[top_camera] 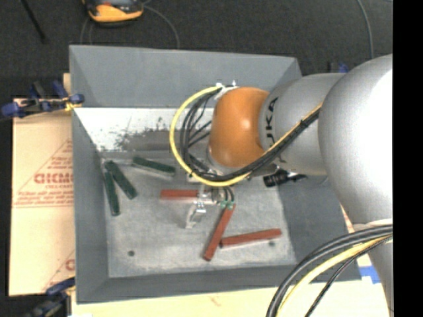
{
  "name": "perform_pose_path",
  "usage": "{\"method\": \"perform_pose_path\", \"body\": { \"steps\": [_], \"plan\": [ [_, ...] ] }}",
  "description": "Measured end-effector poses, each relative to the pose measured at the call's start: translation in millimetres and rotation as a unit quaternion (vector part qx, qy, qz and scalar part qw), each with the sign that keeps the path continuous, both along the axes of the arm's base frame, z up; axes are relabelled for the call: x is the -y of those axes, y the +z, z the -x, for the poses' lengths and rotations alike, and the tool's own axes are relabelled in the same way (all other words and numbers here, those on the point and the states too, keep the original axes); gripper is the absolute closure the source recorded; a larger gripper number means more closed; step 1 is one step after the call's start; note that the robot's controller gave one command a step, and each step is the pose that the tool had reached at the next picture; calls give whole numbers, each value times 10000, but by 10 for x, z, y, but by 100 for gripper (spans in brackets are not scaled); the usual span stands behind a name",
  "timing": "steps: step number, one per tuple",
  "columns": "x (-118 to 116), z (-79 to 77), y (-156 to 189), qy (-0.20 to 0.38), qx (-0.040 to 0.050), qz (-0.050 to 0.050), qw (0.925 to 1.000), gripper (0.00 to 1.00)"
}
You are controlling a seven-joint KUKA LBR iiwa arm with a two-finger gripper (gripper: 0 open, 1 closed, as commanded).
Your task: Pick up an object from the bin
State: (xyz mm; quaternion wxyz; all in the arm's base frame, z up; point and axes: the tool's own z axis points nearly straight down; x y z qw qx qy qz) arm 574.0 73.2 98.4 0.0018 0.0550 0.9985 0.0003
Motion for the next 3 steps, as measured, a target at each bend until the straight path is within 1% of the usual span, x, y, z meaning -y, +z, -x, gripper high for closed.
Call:
{"method": "perform_pose_path", "body": {
  "steps": [1,2,3],
  "plan": [
    [-475,-217,-189,-717,-57,-23,9974,100],
    [-475,-223,-187,-715,-44,-25,9974,100],
    [-775,-112,1293,-706,15,-9,9975,100]
  ]
}}
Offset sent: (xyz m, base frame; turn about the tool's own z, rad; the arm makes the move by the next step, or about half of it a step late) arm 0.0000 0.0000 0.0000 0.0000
